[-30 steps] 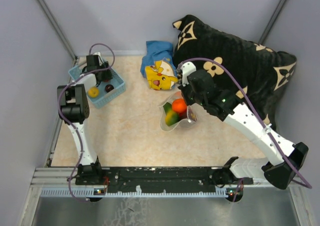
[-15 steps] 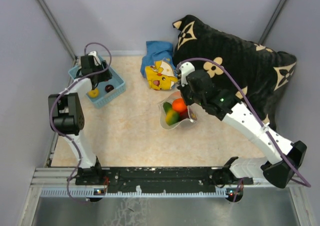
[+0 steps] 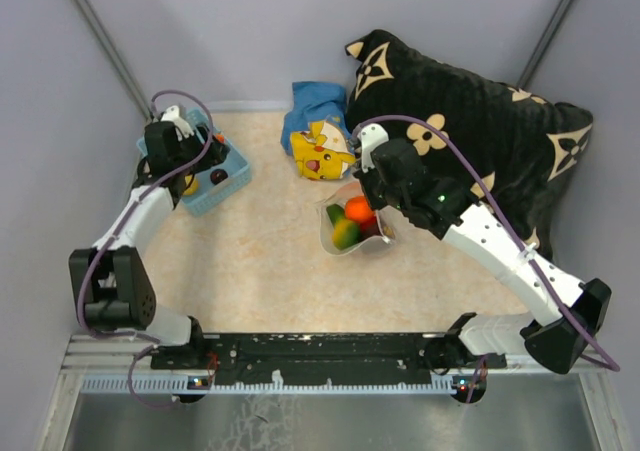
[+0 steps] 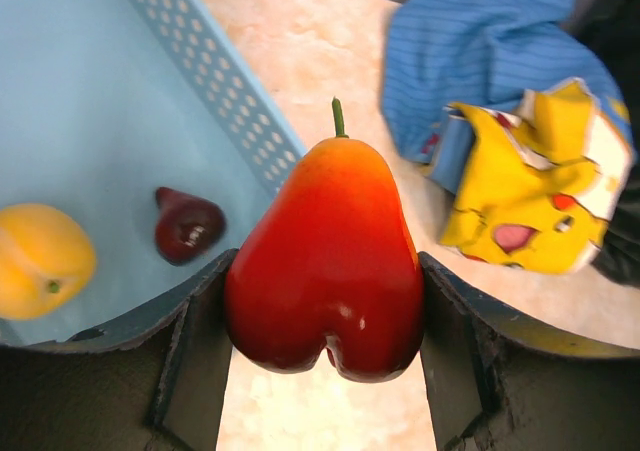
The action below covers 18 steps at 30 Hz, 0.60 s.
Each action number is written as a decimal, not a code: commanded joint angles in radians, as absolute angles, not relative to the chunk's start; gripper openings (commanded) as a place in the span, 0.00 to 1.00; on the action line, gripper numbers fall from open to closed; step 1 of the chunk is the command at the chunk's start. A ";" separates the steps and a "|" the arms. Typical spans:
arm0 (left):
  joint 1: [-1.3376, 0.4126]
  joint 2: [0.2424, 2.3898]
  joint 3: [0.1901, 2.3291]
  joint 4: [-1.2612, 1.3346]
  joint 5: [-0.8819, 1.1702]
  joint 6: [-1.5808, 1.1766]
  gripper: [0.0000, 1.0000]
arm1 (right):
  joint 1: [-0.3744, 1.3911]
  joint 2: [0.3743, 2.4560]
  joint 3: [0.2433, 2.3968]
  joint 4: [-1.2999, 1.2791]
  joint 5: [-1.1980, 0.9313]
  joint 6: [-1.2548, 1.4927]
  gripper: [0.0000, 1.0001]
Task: Place the food in the zip-top bag and seal the zipper
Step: Pick up the fake fruit from the bin.
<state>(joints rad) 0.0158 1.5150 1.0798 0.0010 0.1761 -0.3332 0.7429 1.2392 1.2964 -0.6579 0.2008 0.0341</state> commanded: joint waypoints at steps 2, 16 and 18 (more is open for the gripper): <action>-0.037 1.365 1.015 0.020 0.215 -0.336 0.53 | 0.739 1.232 1.356 -0.623 0.224 0.029 0.00; -0.324 1.079 0.908 -0.059 0.292 -0.238 0.55 | 0.738 1.233 1.352 -0.611 0.214 0.039 0.00; -0.363 1.050 0.900 -0.061 0.304 -0.225 0.55 | 0.739 1.233 1.351 -0.610 0.213 0.042 0.00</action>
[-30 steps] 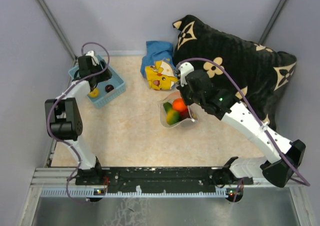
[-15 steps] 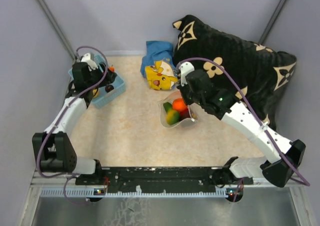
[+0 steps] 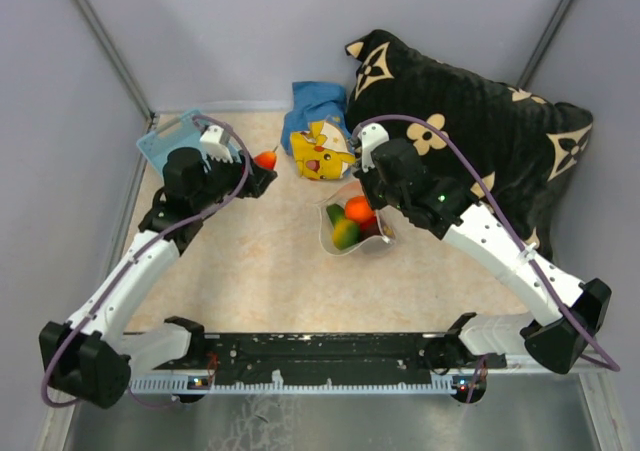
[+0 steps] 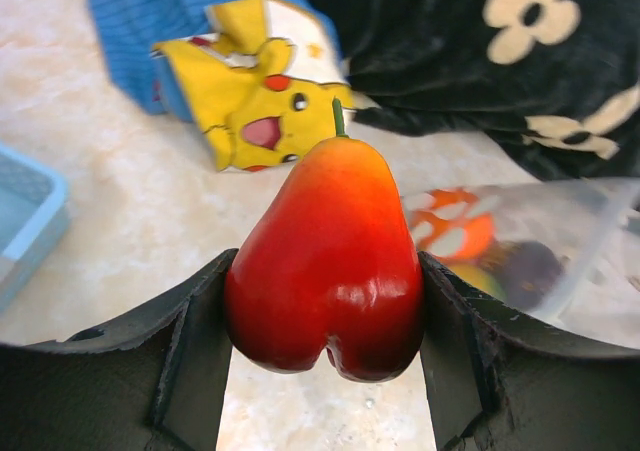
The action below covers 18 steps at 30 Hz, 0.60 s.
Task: Place the food in the zip-top bag and seal the zipper
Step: Pick up the fake fruit from the bin, then place the fake fruit in the zipper food storage bag.
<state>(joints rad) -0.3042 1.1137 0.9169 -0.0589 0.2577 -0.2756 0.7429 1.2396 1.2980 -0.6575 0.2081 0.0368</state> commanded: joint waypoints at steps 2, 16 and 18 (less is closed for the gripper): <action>-0.402 1.025 0.890 -0.059 0.320 -0.209 0.55 | 0.738 1.234 1.350 -0.607 0.209 0.045 0.00; -0.610 0.915 0.820 0.053 0.416 -0.099 0.54 | 0.738 1.241 1.350 -0.611 0.205 0.053 0.00; -0.665 0.937 0.838 0.048 0.414 -0.059 0.54 | 0.738 1.241 1.350 -0.613 0.205 0.055 0.00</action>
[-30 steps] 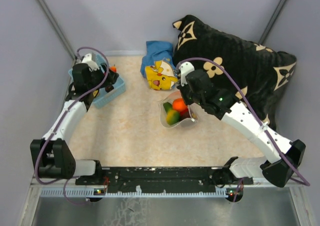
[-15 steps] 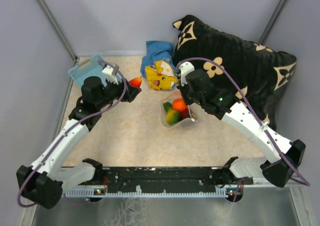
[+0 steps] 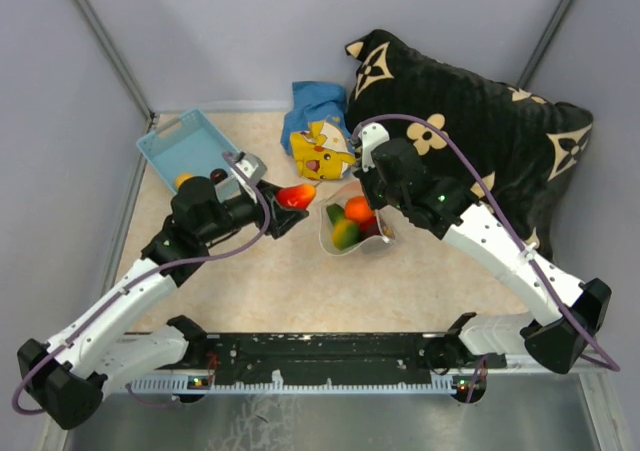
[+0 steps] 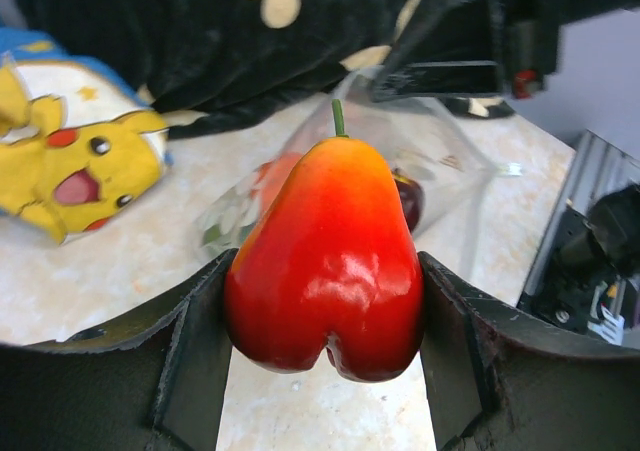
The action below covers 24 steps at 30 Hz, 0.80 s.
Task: Place the food in the zip-top bag and seal the zipper
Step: Place the fake fruit in the zipper food storage bag.
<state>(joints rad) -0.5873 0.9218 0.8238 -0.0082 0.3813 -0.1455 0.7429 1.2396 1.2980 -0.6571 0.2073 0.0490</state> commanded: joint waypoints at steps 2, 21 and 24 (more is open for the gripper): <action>-0.715 0.958 0.856 0.039 0.412 -0.020 0.54 | 0.738 1.240 1.350 -0.615 0.203 0.057 0.00; -0.938 1.172 0.971 0.027 0.221 0.214 0.59 | 0.738 1.229 1.347 -0.626 0.199 0.061 0.00; -0.942 1.194 0.982 0.021 0.161 0.222 0.62 | 0.738 1.225 1.345 -0.626 0.200 0.061 0.00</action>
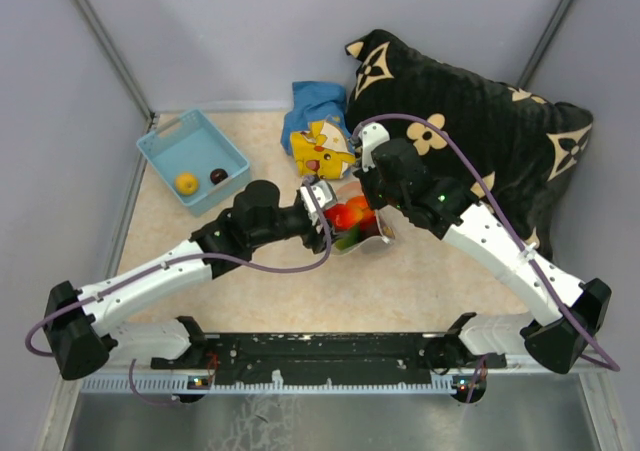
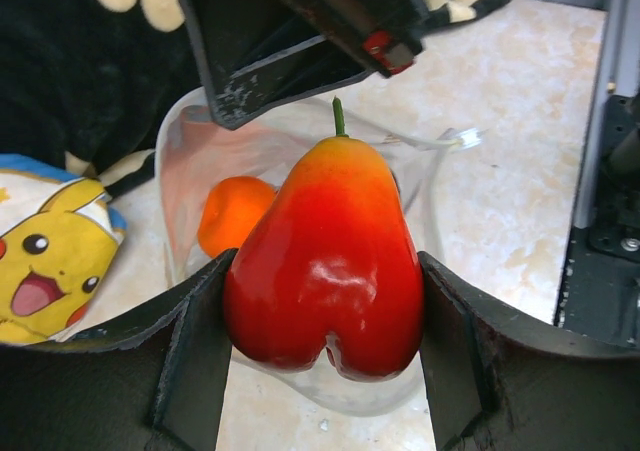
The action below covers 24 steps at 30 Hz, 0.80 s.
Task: Place the food in the zip-top bag and seal the zipper
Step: Place the fake fruit in the zipper food storage bag.
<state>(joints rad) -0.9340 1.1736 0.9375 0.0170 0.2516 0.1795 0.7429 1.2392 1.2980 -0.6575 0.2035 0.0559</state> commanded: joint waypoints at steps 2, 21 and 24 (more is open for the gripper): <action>-0.945 1.206 0.991 0.014 0.147 0.230 0.63 | 0.738 1.223 1.345 -0.627 0.202 0.061 0.00; -0.969 1.254 1.022 -0.006 -0.056 0.234 0.82 | 0.739 1.216 1.338 -0.627 0.205 0.063 0.00; -0.969 1.237 1.022 -0.006 -0.060 0.220 0.83 | 0.739 1.216 1.336 -0.627 0.204 0.063 0.00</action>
<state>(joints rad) -0.9607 1.2572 0.9863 -0.0032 -0.0223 0.2295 0.7429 1.2392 1.2980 -0.6579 0.2039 0.0563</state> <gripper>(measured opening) 0.824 0.008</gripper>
